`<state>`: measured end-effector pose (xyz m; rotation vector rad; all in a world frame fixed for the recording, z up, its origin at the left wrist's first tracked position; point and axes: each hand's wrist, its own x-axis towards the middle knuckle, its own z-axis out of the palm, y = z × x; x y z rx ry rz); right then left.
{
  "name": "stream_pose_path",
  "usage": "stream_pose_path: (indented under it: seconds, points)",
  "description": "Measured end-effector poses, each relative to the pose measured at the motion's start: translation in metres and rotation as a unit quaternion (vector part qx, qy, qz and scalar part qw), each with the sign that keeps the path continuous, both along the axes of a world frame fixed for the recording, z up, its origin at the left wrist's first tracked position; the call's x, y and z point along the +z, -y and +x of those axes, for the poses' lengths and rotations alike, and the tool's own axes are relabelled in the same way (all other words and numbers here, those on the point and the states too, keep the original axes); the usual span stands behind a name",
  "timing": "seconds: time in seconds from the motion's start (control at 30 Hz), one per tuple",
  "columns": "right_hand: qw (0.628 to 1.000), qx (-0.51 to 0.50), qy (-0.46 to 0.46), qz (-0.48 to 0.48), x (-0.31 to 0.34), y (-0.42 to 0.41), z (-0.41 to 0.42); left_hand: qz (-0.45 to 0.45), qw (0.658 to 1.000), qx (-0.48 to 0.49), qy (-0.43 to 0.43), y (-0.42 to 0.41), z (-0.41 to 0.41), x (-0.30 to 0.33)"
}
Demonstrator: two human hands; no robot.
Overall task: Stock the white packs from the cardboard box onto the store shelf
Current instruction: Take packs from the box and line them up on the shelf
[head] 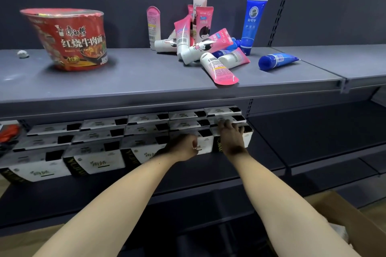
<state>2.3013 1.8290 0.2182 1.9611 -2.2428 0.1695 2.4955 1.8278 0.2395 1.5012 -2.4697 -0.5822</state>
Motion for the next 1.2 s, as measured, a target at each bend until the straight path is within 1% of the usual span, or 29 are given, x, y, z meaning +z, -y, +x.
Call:
stream_pose_path:
  seconds: [0.1, 0.23, 0.3, 0.43, 0.53, 0.63, 0.73, 0.8, 0.9, 1.0, 1.2]
  points:
    - [1.000, 0.023, 0.014, -0.007, 0.000, 0.001, -0.002, 0.001, 1.000, 0.001, 0.003, -0.001, -0.003, 0.000]
    - [0.999, 0.020, 0.008, -0.026, -0.002, -0.006, -0.005, 0.007, 1.000, -0.005, 0.011, -0.005, -0.012, -0.001]
    - [0.999, 0.031, 0.022, -0.030, -0.004, -0.010, -0.009, 0.016, 1.000, -0.009, 0.013, -0.009, -0.022, -0.001]
    - [0.996, 0.082, 0.046, 0.008, -0.001, -0.018, -0.034, 0.034, 0.999, -0.025, 0.001, -0.018, -0.058, 0.004]
    - [0.994, 0.083, 0.063, -0.014, -0.004, -0.034, -0.066, 0.045, 0.998, -0.036, -0.008, -0.024, -0.095, 0.007]
    - [0.993, 0.059, 0.093, -0.028, -0.011, -0.062, -0.111, 0.043, 0.998, -0.048, 0.010, -0.034, -0.137, 0.009]
    - [0.990, 0.017, 0.134, -0.046, -0.019, -0.096, -0.164, 0.046, 0.996, -0.080, 0.006, -0.049, -0.188, 0.006]
    - [0.982, -0.035, 0.177, -0.060, -0.027, -0.122, -0.199, 0.048, 0.992, -0.113, -0.010, -0.063, -0.224, 0.002]
    - [0.960, -0.122, 0.243, -0.071, -0.045, -0.167, -0.247, 0.062, 0.986, -0.153, -0.031, -0.089, -0.274, -0.009]
    - [0.947, -0.175, 0.267, -0.030, -0.073, -0.209, -0.287, 0.083, 0.978, -0.191, -0.013, -0.115, -0.318, -0.027]
    - [0.923, -0.225, 0.300, 0.087, -0.136, -0.271, -0.329, 0.124, 0.964, -0.220, 0.082, -0.157, -0.376, -0.082]
